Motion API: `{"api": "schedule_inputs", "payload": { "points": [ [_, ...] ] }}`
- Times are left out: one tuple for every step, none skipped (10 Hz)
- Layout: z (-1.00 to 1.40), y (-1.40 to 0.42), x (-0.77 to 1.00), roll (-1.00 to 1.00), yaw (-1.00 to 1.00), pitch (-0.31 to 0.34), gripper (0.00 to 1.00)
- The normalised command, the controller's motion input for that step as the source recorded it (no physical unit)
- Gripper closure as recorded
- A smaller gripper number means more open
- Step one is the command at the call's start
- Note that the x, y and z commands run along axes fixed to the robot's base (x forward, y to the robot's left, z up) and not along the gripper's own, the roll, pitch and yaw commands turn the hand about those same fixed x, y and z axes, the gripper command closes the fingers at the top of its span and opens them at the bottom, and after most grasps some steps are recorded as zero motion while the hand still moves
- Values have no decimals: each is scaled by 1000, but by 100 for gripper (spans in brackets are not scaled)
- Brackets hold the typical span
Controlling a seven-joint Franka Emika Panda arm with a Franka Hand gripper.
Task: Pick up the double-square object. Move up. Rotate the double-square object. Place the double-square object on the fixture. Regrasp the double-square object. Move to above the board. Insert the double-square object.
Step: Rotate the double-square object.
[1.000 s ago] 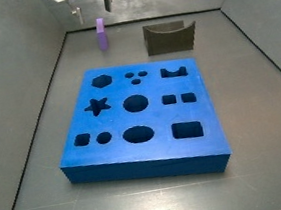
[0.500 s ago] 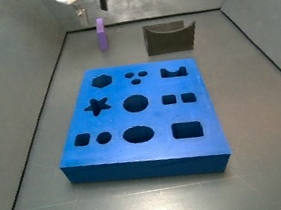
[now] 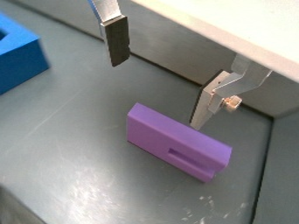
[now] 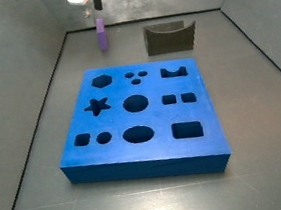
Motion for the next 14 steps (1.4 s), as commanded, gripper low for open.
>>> {"api": "schedule_inputs", "payload": {
  "points": [
    [-33, 2, 49, 3, 1000, -10, 0],
    [-33, 2, 49, 3, 1000, -11, 0],
    [-33, 2, 49, 3, 1000, -11, 0],
    [-33, 2, 49, 3, 1000, -12, 0],
    [-33, 2, 49, 3, 1000, -13, 0],
    [-33, 2, 49, 4, 1000, -13, 0],
    [-33, 2, 49, 4, 1000, -14, 0],
    [-33, 2, 49, 4, 1000, -14, 0],
    [-33, 2, 49, 4, 1000, -15, 0],
    [-33, 2, 49, 4, 1000, -16, 0],
    [-33, 2, 49, 5, 1000, -17, 0],
    [-33, 2, 49, 5, 1000, -19, 0],
    [-33, 2, 49, 5, 1000, -19, 0],
    [-33, 2, 49, 6, 1000, -21, 0]
  ]
}}
